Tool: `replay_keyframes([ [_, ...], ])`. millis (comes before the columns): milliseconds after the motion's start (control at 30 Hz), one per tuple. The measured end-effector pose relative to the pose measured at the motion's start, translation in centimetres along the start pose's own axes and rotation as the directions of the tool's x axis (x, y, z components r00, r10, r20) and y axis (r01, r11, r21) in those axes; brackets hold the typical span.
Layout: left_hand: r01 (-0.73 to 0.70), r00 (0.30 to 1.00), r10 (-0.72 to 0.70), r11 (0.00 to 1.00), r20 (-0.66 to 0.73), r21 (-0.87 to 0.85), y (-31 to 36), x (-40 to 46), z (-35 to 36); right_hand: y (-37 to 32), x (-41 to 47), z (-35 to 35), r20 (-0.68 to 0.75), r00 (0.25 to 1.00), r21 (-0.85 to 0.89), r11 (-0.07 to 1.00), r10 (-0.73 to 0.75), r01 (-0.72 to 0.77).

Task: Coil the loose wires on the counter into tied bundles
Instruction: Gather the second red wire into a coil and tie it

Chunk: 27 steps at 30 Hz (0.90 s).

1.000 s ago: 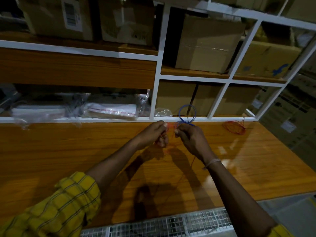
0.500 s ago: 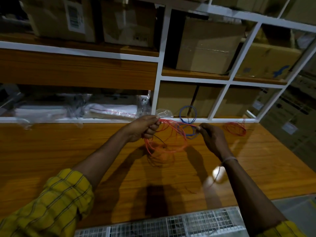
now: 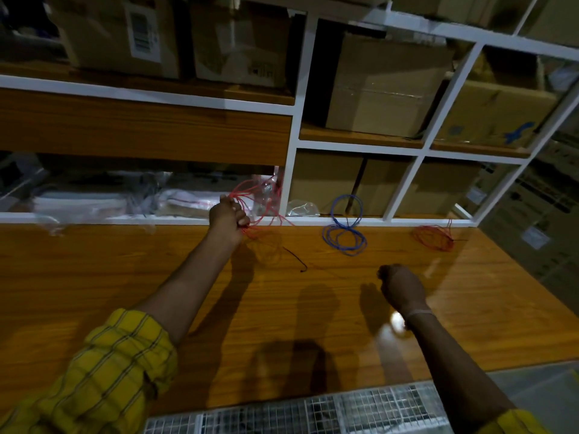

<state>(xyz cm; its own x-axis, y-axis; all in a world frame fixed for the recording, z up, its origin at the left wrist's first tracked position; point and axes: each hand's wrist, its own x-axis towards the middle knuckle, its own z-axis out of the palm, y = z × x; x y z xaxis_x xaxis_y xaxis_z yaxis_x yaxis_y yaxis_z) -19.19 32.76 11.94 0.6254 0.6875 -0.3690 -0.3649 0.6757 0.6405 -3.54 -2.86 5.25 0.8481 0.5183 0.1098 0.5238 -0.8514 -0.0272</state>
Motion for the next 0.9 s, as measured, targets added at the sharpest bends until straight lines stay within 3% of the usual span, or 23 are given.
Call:
replay_keyframes([
  [67,-0.124,0.991,0.131,0.970,-0.019,0.210,-1.1,-0.5,0.4,-2.6,-1.2,-0.4,0.165,0.976,-0.183,0.968,-0.143,0.173],
  [167,-0.328,0.944,0.277,0.776,0.177,0.538,-3.3,-1.8,0.9,-7.5,-2.9,-1.2,0.355,0.854,-0.170,0.872,-0.380,0.459],
  [233,-0.417,0.908,0.257,0.627,0.331,0.658,-4.2,-3.0,1.3,-10.3,-3.5,-2.4,0.307,0.789,-0.050,0.819,-0.533,0.572],
  [300,-0.452,0.880,0.150,0.552,0.450,0.701,-4.7,-3.8,1.6,-12.1,-3.5,-4.4,0.152,0.783,0.103,0.798,-0.603,0.594],
  [367,-0.458,0.847,0.006,0.515,0.531,0.725,-5.0,-4.6,1.8,-12.6,-3.0,-6.5,-0.050,0.814,0.208,0.791,-0.579,0.576],
  [433,-0.454,0.813,-0.107,0.500,0.572,0.738,-5.2,-5.4,1.8,-12.1,-2.2,-8.1,-0.211,0.829,0.200,0.807,-0.518,0.555],
  [533,-0.435,0.764,-0.265,0.462,0.589,0.773,-4.9,-6.7,1.9,-10.6,-1.5,-9.0,-0.324,0.838,0.163,0.847,-0.439,0.507],
  [733,-0.230,0.705,-0.526,0.464,0.476,0.855,-4.6,-7.0,2.2,-9.0,-0.8,-8.2,-0.387,0.857,0.268,0.848,-0.340,0.457],
  [900,-0.071,0.635,-0.615,0.557,0.468,0.827,-4.3,-7.1,2.8,-8.7,-1.6,-7.7,-0.213,0.913,0.662,0.636,-0.347,0.396],
])
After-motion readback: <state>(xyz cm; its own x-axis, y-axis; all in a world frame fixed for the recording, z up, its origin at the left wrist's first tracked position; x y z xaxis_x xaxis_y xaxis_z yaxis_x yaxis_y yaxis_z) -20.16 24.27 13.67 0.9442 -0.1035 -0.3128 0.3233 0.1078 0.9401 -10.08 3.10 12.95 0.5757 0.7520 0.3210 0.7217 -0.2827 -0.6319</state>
